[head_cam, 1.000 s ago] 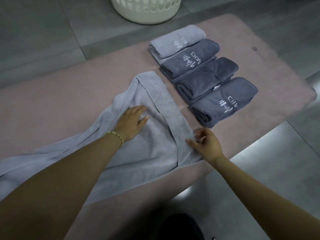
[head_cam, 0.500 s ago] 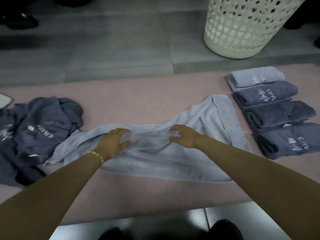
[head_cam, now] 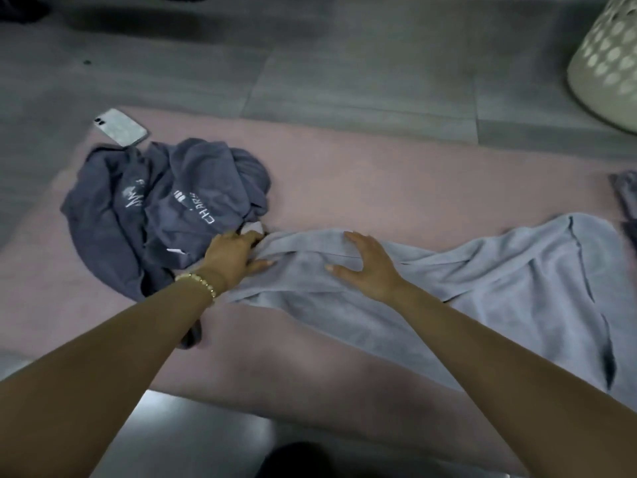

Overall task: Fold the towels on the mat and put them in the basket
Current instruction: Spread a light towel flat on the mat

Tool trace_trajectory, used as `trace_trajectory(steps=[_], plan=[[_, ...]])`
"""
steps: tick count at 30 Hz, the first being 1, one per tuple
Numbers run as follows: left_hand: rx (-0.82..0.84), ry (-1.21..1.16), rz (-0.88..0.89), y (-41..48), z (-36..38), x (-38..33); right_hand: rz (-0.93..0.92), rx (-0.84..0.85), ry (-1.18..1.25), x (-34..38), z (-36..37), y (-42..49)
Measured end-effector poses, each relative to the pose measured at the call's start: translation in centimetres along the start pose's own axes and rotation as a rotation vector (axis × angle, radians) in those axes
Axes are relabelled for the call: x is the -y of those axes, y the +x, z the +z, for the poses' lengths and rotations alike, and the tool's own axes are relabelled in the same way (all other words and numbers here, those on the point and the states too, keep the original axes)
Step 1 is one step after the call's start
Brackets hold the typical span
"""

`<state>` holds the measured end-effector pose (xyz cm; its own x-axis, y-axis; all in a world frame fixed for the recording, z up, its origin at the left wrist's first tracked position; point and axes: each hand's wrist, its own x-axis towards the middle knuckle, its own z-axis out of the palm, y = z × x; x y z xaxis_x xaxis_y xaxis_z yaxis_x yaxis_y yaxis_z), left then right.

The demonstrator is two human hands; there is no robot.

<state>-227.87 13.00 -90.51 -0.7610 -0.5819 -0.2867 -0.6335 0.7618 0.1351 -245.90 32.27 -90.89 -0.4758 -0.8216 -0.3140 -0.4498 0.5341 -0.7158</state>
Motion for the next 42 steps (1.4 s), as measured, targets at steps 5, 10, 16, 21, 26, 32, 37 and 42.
trace_trajectory(steps=[5,10,16,21,26,32,37,42], plan=[[0.289,-0.504,0.191,-0.3,-4.9,-1.3,-0.13,0.357,0.039,4.7,0.5,0.4],[0.48,-0.763,0.099,-2.5,-7.8,-1.1,0.027,0.498,0.447,7.1,-2.4,-1.8],[0.97,-0.98,-0.013,-4.2,-10.0,-2.4,0.054,0.507,0.683,7.5,-7.9,-3.2],[0.684,-1.079,0.013,-1.2,-16.9,-2.3,-0.055,0.139,0.567,10.0,-12.1,1.0],[-0.331,-1.266,-0.226,6.2,-17.5,1.0,-0.117,-0.244,0.545,12.4,-11.0,9.0],[-0.695,-0.988,-0.359,5.1,-6.1,4.6,-0.052,-0.087,0.38,7.2,-3.4,7.2],[-0.041,-0.72,-0.407,-1.0,4.2,4.5,0.146,0.225,0.287,3.0,3.5,2.4],[-0.083,-0.91,-0.473,-1.6,6.2,4.0,0.149,0.091,0.106,3.2,8.3,1.4]])
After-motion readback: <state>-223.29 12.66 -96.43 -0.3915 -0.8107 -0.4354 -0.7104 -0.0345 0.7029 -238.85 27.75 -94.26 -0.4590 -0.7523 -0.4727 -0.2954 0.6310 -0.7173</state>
